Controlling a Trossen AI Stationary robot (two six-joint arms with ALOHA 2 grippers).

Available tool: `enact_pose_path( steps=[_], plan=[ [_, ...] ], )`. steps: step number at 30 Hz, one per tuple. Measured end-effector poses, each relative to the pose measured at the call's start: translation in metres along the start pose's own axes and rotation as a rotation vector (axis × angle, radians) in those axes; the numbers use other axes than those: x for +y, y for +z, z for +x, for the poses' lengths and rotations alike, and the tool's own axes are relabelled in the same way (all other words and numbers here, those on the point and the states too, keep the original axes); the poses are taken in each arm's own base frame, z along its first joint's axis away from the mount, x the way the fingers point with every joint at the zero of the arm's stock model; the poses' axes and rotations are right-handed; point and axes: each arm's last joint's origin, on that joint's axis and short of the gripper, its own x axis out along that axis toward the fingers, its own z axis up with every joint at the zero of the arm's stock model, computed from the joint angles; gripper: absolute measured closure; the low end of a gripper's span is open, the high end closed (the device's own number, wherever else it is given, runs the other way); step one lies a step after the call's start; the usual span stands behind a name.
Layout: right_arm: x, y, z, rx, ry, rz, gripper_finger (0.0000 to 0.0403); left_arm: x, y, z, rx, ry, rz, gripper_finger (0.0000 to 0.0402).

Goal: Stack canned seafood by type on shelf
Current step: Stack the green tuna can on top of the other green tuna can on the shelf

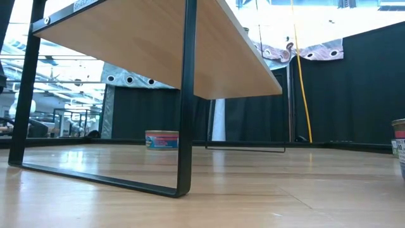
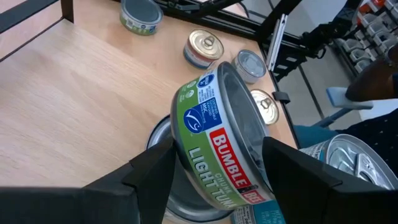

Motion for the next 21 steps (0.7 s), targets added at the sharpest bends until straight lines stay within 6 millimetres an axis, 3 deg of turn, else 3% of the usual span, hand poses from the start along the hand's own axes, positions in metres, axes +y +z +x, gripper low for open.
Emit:
enact_pose_path(
  steps=[21],
  plan=[
    [0.0004,-0.0006,-0.0001,0.005,0.004,0.017,0.0342,-0.0044,-0.0066,-0.0095,0.071,0.12,0.076,0.0161]
  ],
)
